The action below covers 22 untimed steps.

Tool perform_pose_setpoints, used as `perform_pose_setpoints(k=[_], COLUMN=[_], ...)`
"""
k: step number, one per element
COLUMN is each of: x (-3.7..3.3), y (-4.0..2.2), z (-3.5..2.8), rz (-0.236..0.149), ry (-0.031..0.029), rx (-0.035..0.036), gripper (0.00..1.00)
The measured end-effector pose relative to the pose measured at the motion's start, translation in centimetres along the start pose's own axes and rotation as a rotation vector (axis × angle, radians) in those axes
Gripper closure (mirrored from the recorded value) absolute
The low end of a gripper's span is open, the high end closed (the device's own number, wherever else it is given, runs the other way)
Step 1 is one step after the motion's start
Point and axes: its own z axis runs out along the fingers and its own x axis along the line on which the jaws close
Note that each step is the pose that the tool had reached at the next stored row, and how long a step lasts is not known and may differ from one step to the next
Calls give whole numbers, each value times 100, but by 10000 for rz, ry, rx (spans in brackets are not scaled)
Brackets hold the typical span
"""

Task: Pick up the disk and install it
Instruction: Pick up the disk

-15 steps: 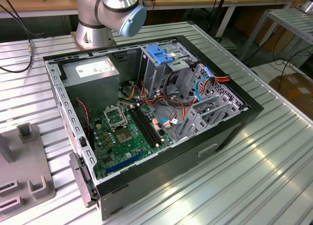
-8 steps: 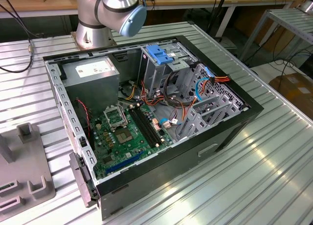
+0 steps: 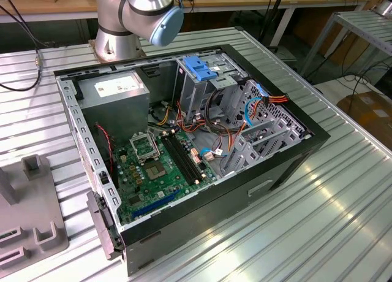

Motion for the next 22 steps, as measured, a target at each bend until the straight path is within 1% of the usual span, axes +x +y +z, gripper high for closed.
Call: perform_pose_setpoints(k=[5, 6, 7, 9, 17, 19, 22], x=[0, 0, 1, 2, 2, 1, 1], y=[0, 0, 0, 0, 0, 0, -1], z=[1, 1, 2, 1, -3, -29, -103], rz=[-17, -75, -241, -429, -433, -433, -432], ry=[0, -1, -1, -1, 0, -3, -3], rx=[1, 1, 1, -1, -1, 0, -1], gripper=[63, 63, 63, 63, 63, 63, 63])
